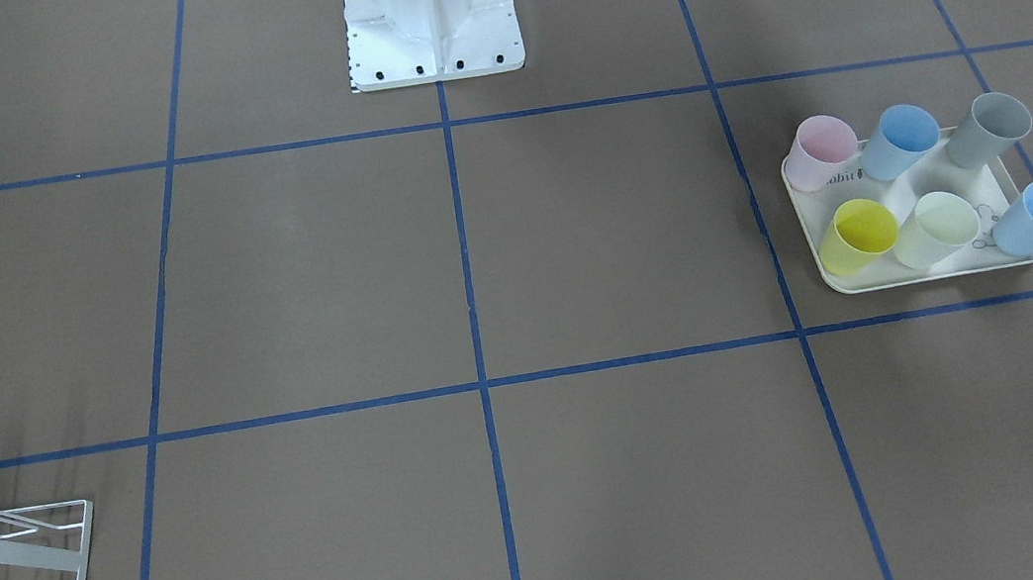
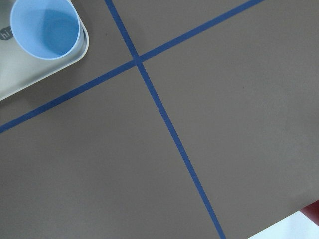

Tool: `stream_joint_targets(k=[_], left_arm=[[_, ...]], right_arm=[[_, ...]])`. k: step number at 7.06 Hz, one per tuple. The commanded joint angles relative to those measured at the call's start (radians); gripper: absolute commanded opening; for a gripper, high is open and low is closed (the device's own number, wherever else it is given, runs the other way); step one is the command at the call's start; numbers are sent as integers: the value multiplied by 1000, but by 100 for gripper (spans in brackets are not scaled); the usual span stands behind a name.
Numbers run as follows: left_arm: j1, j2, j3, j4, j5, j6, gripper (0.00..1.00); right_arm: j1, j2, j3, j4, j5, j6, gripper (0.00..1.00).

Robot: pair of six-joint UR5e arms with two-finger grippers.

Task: Transfer IKEA cup to right arm and place on rack

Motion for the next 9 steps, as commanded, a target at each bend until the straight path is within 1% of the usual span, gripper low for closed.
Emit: stream_joint_targets(k=[1,2,3,4,5,6,7,9], left_arm=[[97,3,57,-77,-60,-192,99],[154,23,56,-144,-57,-297,99],[201,43,60,-212,-53,-369,99],[217,45,62,-215,-53,-381,99],[222,45,86,-221,-51,-375,99],[222,43,118,-261,-51,-372,97],[222,36,166,-301,-51,-372,93],[222,30,186,-313,-51,-373,74]], right_arm=[[-12,3,0,62,46,2,100],[-22,10,1,62,44,10,100],[-30,33,4,63,47,103,100],[-33,39,6,71,47,131,100],[-36,45,6,71,47,133,100],[-38,47,7,71,46,133,100],[-39,47,12,71,46,134,100],[-38,55,16,70,47,134,100]])
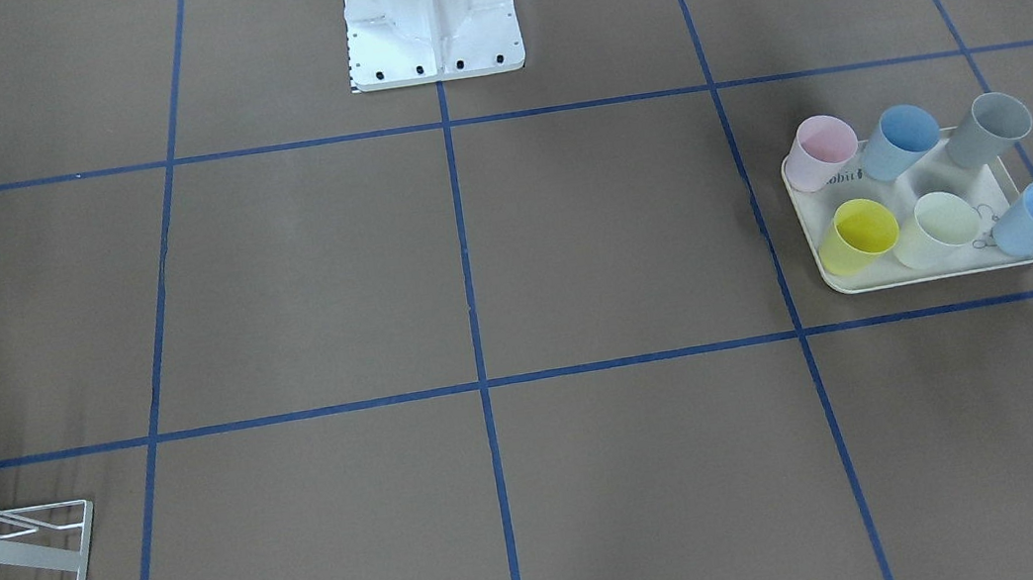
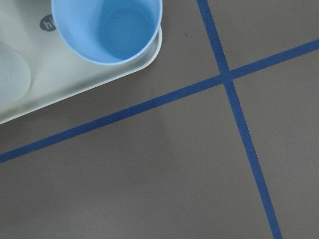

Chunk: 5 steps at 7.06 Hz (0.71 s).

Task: Transfer IKEA cup to right arm and place on rack

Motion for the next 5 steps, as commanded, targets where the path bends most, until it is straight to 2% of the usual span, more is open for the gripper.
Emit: stream_joint_targets(k=[1,2,5], left_arm=[[0,-3,11,-10,0,-1,66],[0,-3,11,-10,0,-3,61],[14,-12,11,-10,-2,-9,55]], right_arm=[[1,5,3,-1,0,0,100],[-1,5,3,-1,0,0,100],[-1,5,-3,-1,0,-1,100]])
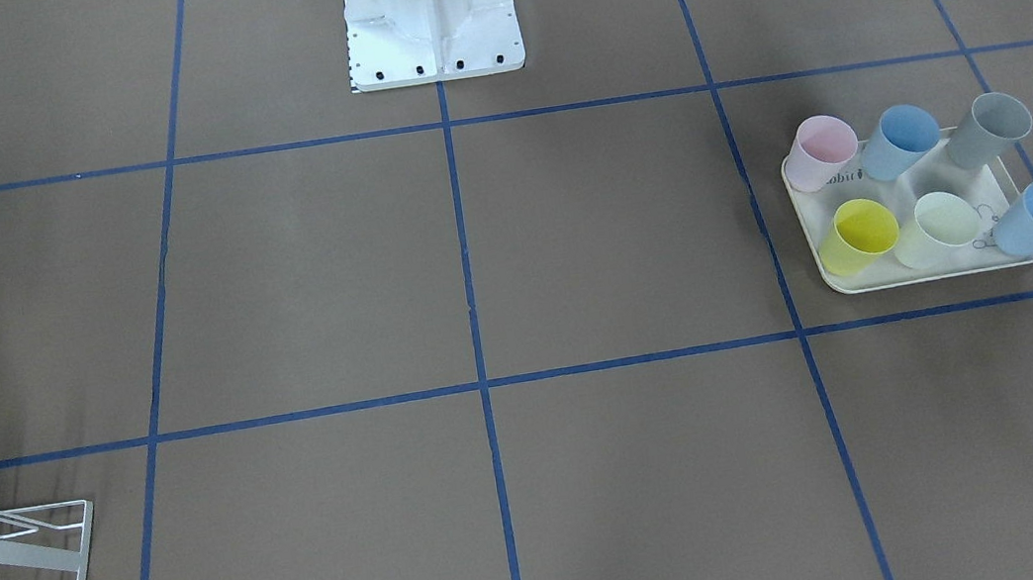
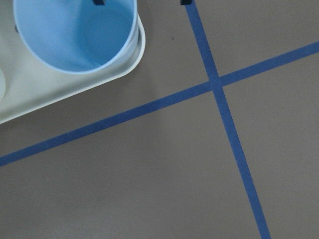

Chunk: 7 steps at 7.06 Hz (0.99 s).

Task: Transfer IKEA cup to right arm and place on rack

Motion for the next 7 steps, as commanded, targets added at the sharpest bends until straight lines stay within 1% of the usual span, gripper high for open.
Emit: stream_joint_targets(k=[1,2,3,4,5,7], left_arm=[[16,-8,2,0,-1,-5,55],[17,-8,2,0,-1,-3,47],[17,-8,3,0,-1,-2,27],[17,-6,6,0,1,-3,0],[17,-9,0,2,-1,-9,0],[1,-2,-56,11,-8,-9,0]], right_arm=[[0,0,-4,2,0,0,100],[0,0,-4,2,0,0,100],[0,0,-6,2,0,0,100],[0,0,-3,0,3,0,100],[0,0,3,0,5,1,100],[0,2,6,0,3,1,100]])
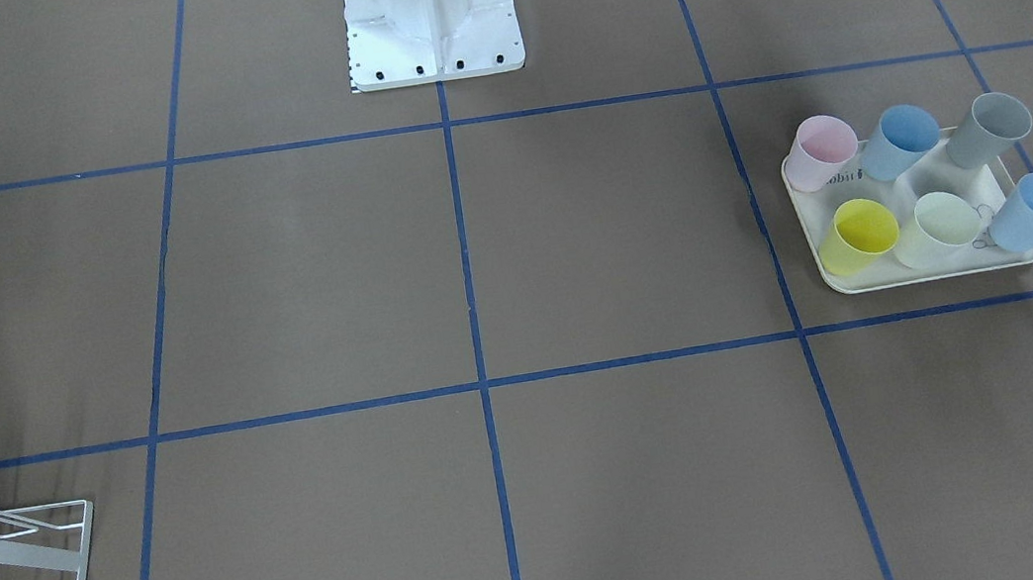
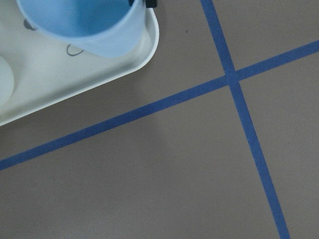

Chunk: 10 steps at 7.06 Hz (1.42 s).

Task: Transfer IKEA cup to right arm and place on rack

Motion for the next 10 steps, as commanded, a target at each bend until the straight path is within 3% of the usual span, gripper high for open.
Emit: stream_joint_targets(k=[1,3,5,7,9,10], left_arm=[[-84,11,-79,26,-5,-1,0],[-308,-4,-164,99,-2,14,0],[-329,-96,-167,109,21,-94,0],[-323,-135,-192,61,81,-339,0],[-315,-147,-201,-155,114,-590,0],[-259,-164,-253,-177,117,-761,0]], right_arm=[[0,19,0,-2,-2,0,100],[0,36,-3,-2,-18,-4,100],[-11,36,-3,41,-116,20,100],[-46,35,-9,246,-172,269,100],[-86,68,2,421,-261,618,100],[-127,75,0,533,-294,776,100]])
